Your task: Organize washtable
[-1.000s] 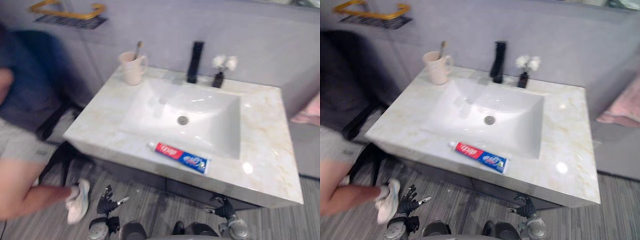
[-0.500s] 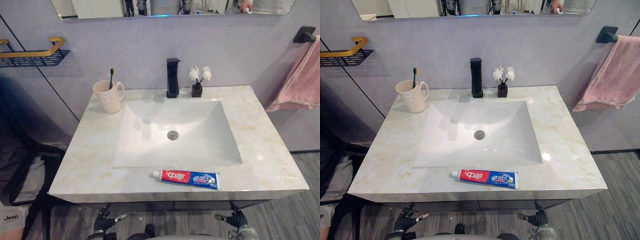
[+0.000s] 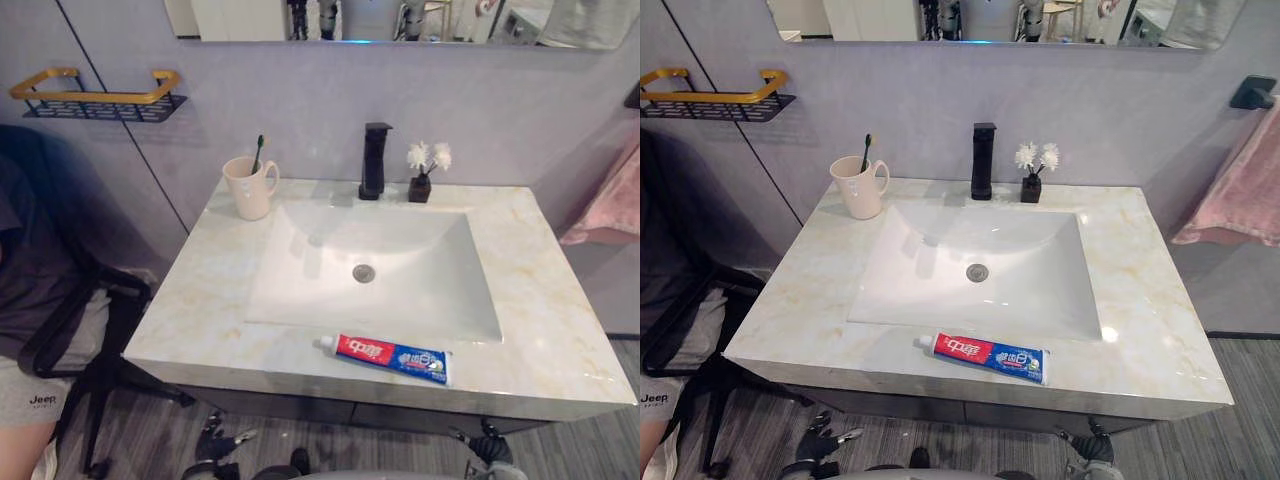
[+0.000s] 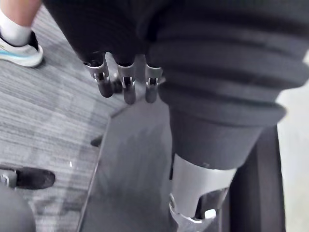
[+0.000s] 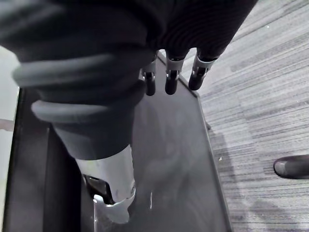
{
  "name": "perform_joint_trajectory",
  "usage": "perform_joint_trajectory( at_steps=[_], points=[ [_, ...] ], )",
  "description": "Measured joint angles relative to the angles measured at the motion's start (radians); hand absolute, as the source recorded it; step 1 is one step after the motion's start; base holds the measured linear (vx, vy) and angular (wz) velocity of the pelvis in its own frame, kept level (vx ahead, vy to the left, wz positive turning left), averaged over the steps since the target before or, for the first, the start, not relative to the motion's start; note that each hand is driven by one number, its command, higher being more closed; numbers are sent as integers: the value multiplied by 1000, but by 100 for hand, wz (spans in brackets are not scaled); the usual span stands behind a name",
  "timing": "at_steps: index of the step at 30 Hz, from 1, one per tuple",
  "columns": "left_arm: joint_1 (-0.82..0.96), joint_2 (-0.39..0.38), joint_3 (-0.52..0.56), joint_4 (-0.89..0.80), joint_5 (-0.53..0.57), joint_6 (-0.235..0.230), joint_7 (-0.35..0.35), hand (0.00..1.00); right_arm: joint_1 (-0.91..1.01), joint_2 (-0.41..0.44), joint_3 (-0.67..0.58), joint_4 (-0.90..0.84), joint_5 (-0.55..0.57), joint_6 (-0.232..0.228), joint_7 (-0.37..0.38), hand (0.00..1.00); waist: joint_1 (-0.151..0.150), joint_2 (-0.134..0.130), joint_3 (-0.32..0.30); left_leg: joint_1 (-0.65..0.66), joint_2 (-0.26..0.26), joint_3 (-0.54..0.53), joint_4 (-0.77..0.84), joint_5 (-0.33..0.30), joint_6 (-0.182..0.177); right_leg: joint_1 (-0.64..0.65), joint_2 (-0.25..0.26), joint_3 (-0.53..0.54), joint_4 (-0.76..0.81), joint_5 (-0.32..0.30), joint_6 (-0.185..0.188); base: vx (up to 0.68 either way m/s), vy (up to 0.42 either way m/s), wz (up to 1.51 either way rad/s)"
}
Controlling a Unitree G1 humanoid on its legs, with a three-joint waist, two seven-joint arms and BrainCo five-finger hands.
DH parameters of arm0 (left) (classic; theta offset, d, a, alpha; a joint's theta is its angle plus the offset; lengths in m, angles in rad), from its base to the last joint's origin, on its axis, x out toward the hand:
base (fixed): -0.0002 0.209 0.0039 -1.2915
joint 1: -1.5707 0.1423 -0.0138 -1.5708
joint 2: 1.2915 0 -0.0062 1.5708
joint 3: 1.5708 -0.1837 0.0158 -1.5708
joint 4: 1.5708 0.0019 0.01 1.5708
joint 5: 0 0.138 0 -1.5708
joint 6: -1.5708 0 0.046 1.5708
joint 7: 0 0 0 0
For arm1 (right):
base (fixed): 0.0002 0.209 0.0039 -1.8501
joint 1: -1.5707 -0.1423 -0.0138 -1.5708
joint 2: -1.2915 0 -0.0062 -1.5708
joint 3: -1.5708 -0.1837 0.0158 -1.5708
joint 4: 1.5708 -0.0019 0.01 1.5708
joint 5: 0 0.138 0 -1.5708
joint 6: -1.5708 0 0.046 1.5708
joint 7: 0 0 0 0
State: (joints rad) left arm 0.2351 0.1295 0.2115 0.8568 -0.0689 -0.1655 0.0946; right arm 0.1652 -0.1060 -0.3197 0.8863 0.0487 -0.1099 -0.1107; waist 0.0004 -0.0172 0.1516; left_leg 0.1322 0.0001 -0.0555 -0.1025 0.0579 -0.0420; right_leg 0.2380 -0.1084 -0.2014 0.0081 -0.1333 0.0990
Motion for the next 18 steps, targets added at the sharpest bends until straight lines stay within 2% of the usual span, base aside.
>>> perform_joint_trajectory(
  at_steps=[5, 8, 11, 12, 15, 18],
  points=[
    [0, 101, 224, -19, -3, 4, 21, 0, 28, -2, -16, -1, 0, 3, 0, 0, 15, -2, 1, -25, -7, -41, 6, 3, -1, 5, -1, -51, -13, -2, 3, 30, -39, 26],
    [10, 128, 311, -114, -10, 5, 47, 0, 48, -7, -16, -9, 0, 2, 0, 0, 17, 2, 4, -28, -11, -59, 7, 3, -1, 12, -3, -75, -14, -4, 7, 26, -33, 20],
    [21, 125, 363, -385, -11, 6, 83, 0, 93, -13, -16, -41, -1, 2, 0, 0, 37, 14, 8, -32, -18, -81, 7, 7, 3, 20, -7, -101, -13, -8, 13, 6, -27, 22],
    [25, 123, 380, -539, -8, 4, 108, 0, 112, -12, -15, -59, -1, 2, 2, 0, 50, 14, 8, -33, -19, -83, 7, 7, 3, 20, -8, -103, -13, -8, 13, -9, -15, 7],
    [20, 95, 427, -832, 7, 0, 167, 0, 136, -11, -24, -94, -1, 2, 2, 0, 44, 28, 5, -38, -27, -99, 8, 8, 4, 20, -13, -121, -11, -11, 13, -15, -14, 14],
    [-3, 56, 391, -1089, 52, -21, 208, 0, 148, -9, -29, -108, -1, 2, 3, 0, 39, 34, 5, -64, -40, -115, 54, 4, 10, 23, -19, -140, -7, -12, 13, -13, 2, 22]
  ],
)
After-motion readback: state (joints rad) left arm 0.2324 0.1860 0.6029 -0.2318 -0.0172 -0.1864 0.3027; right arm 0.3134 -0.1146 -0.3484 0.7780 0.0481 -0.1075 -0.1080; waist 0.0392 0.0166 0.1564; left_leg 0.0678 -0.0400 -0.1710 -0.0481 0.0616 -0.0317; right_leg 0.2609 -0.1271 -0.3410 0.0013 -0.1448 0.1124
